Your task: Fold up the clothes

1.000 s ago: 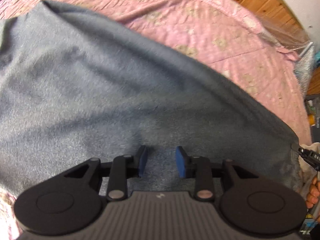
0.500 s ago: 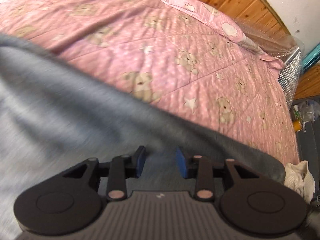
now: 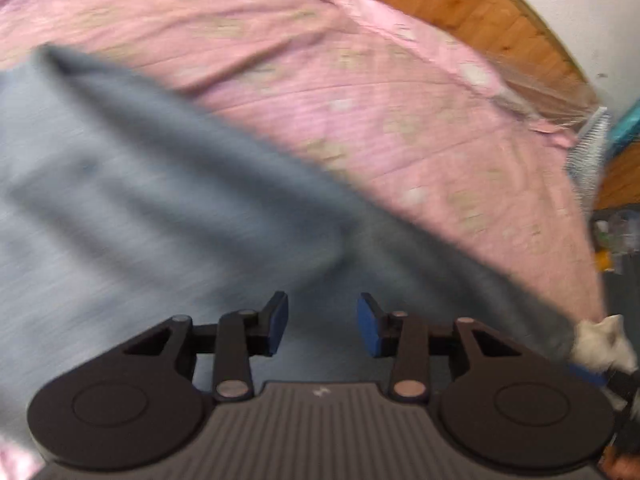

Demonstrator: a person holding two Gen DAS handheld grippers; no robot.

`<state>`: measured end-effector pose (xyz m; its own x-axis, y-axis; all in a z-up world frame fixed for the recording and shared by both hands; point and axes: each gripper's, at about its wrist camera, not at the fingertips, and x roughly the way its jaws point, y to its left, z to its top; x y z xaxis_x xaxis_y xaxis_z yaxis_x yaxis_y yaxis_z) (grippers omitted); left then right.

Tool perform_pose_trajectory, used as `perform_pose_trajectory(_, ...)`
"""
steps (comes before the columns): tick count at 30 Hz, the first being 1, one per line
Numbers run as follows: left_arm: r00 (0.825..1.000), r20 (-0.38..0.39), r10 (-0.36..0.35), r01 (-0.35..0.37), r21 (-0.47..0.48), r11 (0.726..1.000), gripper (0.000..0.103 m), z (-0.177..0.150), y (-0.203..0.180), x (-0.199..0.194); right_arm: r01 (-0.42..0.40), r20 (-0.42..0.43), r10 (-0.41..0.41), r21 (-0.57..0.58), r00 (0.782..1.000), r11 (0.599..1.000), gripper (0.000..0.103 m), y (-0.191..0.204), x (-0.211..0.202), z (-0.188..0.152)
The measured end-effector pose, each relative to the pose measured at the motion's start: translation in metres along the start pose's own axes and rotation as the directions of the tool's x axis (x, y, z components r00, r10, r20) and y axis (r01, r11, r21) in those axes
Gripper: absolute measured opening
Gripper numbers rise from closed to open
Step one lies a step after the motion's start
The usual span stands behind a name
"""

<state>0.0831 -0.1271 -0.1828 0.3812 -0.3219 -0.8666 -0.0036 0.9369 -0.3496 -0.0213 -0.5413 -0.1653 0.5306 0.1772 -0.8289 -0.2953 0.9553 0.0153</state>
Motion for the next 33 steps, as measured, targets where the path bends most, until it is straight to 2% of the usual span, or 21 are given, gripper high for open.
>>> perform_pose_trajectory(3, 0.999, -0.033, 0.041, -0.044, -0.103, 0.994, 0.036, -0.021, 0.048, -0.008, 0.067, -0.059, -0.063, 0.063, 0.996, 0.996, 0.032, -0.028, 0.023, -0.007)
perform_pose_trajectory(4, 1.000, -0.020, 0.019, -0.022, -0.129, 0.991, 0.029, -0.026, 0.059, -0.012, 0.096, -0.081, -0.089, 0.092, 0.993, 0.991, 0.021, -0.040, 0.030, -0.010)
perform_pose_trajectory(6, 1.000, -0.015, 0.022, -0.025, -0.167, 0.986, 0.029, -0.028, 0.075, -0.023, 0.097, -0.101, -0.080, 0.177, 0.992, 0.979, 0.015, -0.057, 0.022, -0.007)
perform_pose_trajectory(7, 1.000, -0.013, 0.024, -0.026, -0.186, 0.982, 0.031, -0.029, 0.082, -0.029, 0.110, -0.104, -0.093, 0.171, 0.990, 0.979, 0.015, -0.055, 0.015, -0.002)
perform_pose_trajectory(8, 0.999, 0.005, 0.035, -0.034, -0.188, 0.982, 0.033, -0.029, 0.088, -0.037, 0.116, -0.078, -0.106, 0.137, 0.991, 0.984, 0.018, -0.047, 0.006, 0.006)
perform_pose_trajectory(11, 0.994, 0.062, 0.087, -0.072, -0.211, 0.975, 0.037, -0.027, 0.113, -0.065, 0.034, 0.008, -0.034, 0.024, 0.999, 0.999, 0.032, -0.014, -0.006, 0.031)
perform_pose_trajectory(12, 0.991, 0.077, 0.110, -0.090, -0.227, 0.970, 0.037, -0.024, 0.126, -0.075, 0.033, 0.003, -0.033, -0.007, 0.999, 0.999, 0.040, -0.006, 0.002, 0.037)
perform_pose_trajectory(14, 0.980, 0.108, 0.170, -0.137, -0.260, 0.956, 0.037, -0.020, 0.157, -0.096, 0.053, -0.033, -0.054, -0.039, 0.998, 0.998, 0.041, 0.002, 0.022, 0.042)
perform_pose_trajectory(16, 0.960, 0.142, 0.242, -0.192, -0.296, 0.936, 0.037, -0.015, 0.195, -0.119, 0.116, -0.093, -0.117, -0.016, 0.989, 0.993, 0.035, -0.008, 0.042, 0.033)
perform_pose_trajectory(17, 0.945, 0.160, 0.284, -0.222, -0.320, 0.921, 0.037, -0.011, 0.218, -0.132, 0.160, -0.123, -0.158, 0.008, 0.980, 0.987, 0.039, -0.018, 0.050, 0.025)
perform_pose_trajectory(18, 0.934, 0.174, 0.311, -0.238, -0.345, 0.908, 0.037, -0.008, 0.239, -0.143, 0.157, -0.105, -0.149, 0.065, 0.983, 0.986, 0.039, -0.028, 0.044, 0.019)
perform_pose_trajectory(20, 0.918, 0.197, 0.343, -0.242, -0.407, 0.881, 0.037, 0.000, 0.286, -0.160, 0.195, -0.102, -0.187, 0.071, 0.977, 0.978, 0.035, -0.006, 0.038, 0.032)
perform_pose_trajectory(21, 0.914, 0.181, 0.363, -0.260, -0.426, 0.867, 0.037, 0.004, 0.308, -0.161, 0.215, -0.101, -0.208, 0.071, 0.973, 0.974, 0.026, 0.006, 0.035, 0.038)
perform_pose_trajectory(22, 0.909, 0.164, 0.382, -0.278, -0.443, 0.852, 0.037, 0.007, 0.329, -0.162, 0.236, -0.100, -0.228, 0.072, 0.968, 0.969, 0.024, 0.018, 0.032, 0.045)
perform_pose_trajectory(23, 0.904, 0.147, 0.401, -0.297, -0.460, 0.837, 0.036, 0.010, 0.350, -0.163, 0.256, -0.100, -0.248, 0.072, 0.964, 0.964, 0.025, 0.030, 0.029, 0.052)
perform_pose_trajectory(25, 0.887, 0.065, 0.457, -0.366, -0.503, 0.783, 0.031, 0.012, 0.383, -0.164, 0.296, -0.098, -0.288, 0.074, 0.953, 0.952, 0.037, 0.053, 0.023, 0.066)
perform_pose_trajectory(27, 0.908, 0.087, 0.409, -0.308, -0.520, 0.797, 0.032, 0.009, 0.393, -0.175, 0.335, -0.097, -0.328, 0.075, 0.940, 0.939, 0.040, 0.077, 0.017, 0.080)
perform_pose_trajectory(28, 0.918, 0.100, 0.383, -0.278, -0.528, 0.803, 0.032, 0.008, 0.398, -0.181, 0.298, -0.066, -0.293, 0.065, 0.954, 0.952, 0.043, 0.107, 0.018, 0.097)
perform_pose_trajectory(29, 0.936, 0.140, 0.323, -0.211, -0.514, 0.832, 0.032, 0.012, 0.393, -0.186, 0.241, -0.033, -0.240, 0.050, 0.970, 0.969, 0.046, 0.142, 0.024, 0.117)
perform_pose_trajectory(31, 0.950, 0.210, 0.232, -0.117, -0.451, 0.885, 0.038, 0.026, 0.378, -0.191, 0.113, 0.023, -0.114, 0.012, 0.993, 0.993, 0.055, 0.216, 0.045, 0.159)
perform_pose_trajectory(33, 0.959, 0.236, 0.155, -0.059, -0.370, 0.927, 0.041, 0.040, 0.364, -0.184, 0.003, 0.054, 0.000, -0.057, 0.999, 0.998, 0.056, 0.292, 0.075, 0.202)
